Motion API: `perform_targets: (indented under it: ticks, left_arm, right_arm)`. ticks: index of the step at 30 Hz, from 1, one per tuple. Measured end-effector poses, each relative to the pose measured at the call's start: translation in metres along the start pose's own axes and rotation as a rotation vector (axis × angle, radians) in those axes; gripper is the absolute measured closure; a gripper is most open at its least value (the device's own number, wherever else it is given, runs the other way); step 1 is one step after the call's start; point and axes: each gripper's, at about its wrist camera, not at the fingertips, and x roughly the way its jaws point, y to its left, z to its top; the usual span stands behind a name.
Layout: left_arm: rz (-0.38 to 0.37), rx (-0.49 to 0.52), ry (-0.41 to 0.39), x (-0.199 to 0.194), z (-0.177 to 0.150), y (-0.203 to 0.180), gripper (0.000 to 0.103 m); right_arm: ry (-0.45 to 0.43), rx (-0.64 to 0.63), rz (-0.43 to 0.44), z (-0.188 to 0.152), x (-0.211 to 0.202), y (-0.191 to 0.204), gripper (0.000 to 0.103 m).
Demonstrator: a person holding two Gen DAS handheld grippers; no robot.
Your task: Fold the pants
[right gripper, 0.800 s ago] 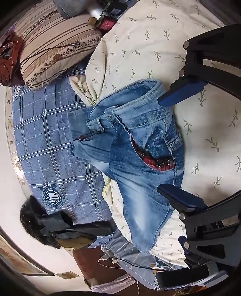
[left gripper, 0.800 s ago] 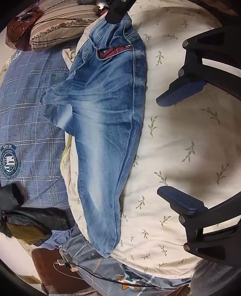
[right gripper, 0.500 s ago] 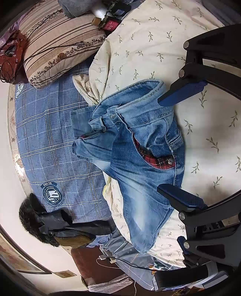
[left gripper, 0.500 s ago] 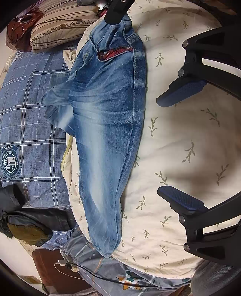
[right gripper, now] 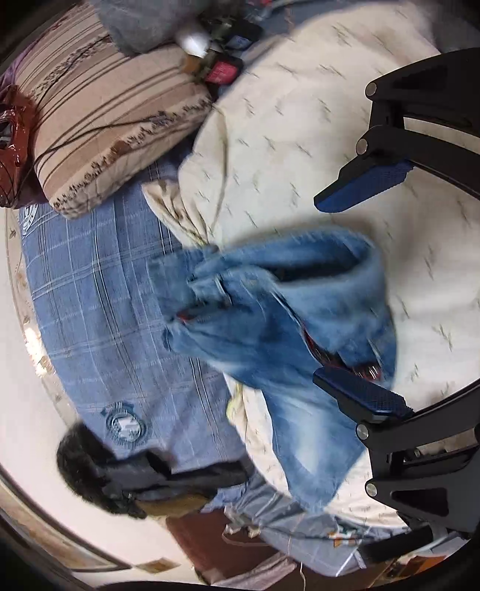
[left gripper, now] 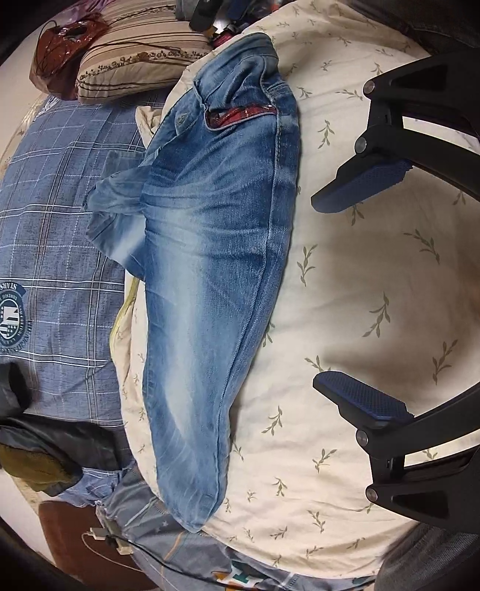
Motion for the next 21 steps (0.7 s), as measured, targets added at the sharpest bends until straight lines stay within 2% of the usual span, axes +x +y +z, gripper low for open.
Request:
perform_targets:
  ticks: [2, 4, 6, 9, 11, 12, 13, 14, 15, 16, 18, 19, 20, 21]
  left_arm:
    - [-0.031, -0.007, 0.014, 0.001, 0.006, -0.003, 0.015]
    - [-0.094, -0.015, 0.025, 0.000, 0.014, -0.007, 0.015]
    - [-0.176, -0.032, 0.062, 0.005, 0.023, -0.010, 0.016]
    - [-0.264, -0.142, 0.162, 0.029, 0.029, -0.001, 0.016]
    - [-0.270, -0.180, 0.178, 0.040, 0.034, 0.004, 0.016]
    - [-0.260, -0.180, 0.168, 0.040, 0.038, 0.004, 0.016]
    - [-0.264, -0.187, 0.166, 0.042, 0.043, 0.005, 0.016]
    - [-0.281, -0.207, 0.168, 0.044, 0.048, 0.006, 0.016]
    - [-0.289, -0.233, 0.175, 0.048, 0.053, 0.009, 0.016]
    - [-0.287, -0.256, 0.187, 0.055, 0.059, 0.012, 0.016]
    - [-0.282, -0.312, 0.205, 0.067, 0.065, 0.019, 0.018]
    - [-0.276, -0.342, 0.205, 0.070, 0.067, 0.024, 0.023]
    - [-0.261, -0.355, 0.212, 0.073, 0.071, 0.028, 0.034]
    - [-0.249, -0.362, 0.217, 0.075, 0.073, 0.029, 0.039]
  right_arm:
    - [0.022, -0.020, 0.014, 0.011, 0.009, -0.004, 0.015]
    - [0.077, -0.035, 0.064, 0.014, 0.026, -0.007, 0.016]
    - [0.130, 0.008, 0.120, 0.009, 0.044, -0.016, 0.016]
    - [0.248, 0.067, 0.181, -0.003, 0.067, -0.024, 0.016]
    - [0.284, 0.074, 0.209, -0.009, 0.075, -0.025, 0.019]
    - [0.294, 0.073, 0.209, -0.010, 0.079, -0.025, 0.029]
    - [0.300, 0.077, 0.204, -0.010, 0.079, -0.026, 0.053]
    - [0.308, 0.078, 0.207, -0.009, 0.079, -0.026, 0.068]
    - [0.300, 0.078, 0.217, -0.008, 0.075, -0.027, 0.075]
    - [0.284, 0.077, 0.200, -0.006, 0.068, -0.029, 0.090]
    - [0.263, 0.082, 0.161, -0.003, 0.054, -0.036, 0.090]
    - [0.259, 0.087, 0.153, -0.002, 0.048, -0.039, 0.091]
    - [0.260, 0.086, 0.148, -0.001, 0.042, -0.043, 0.091]
    - [0.259, 0.076, 0.133, -0.001, 0.036, -0.045, 0.091]
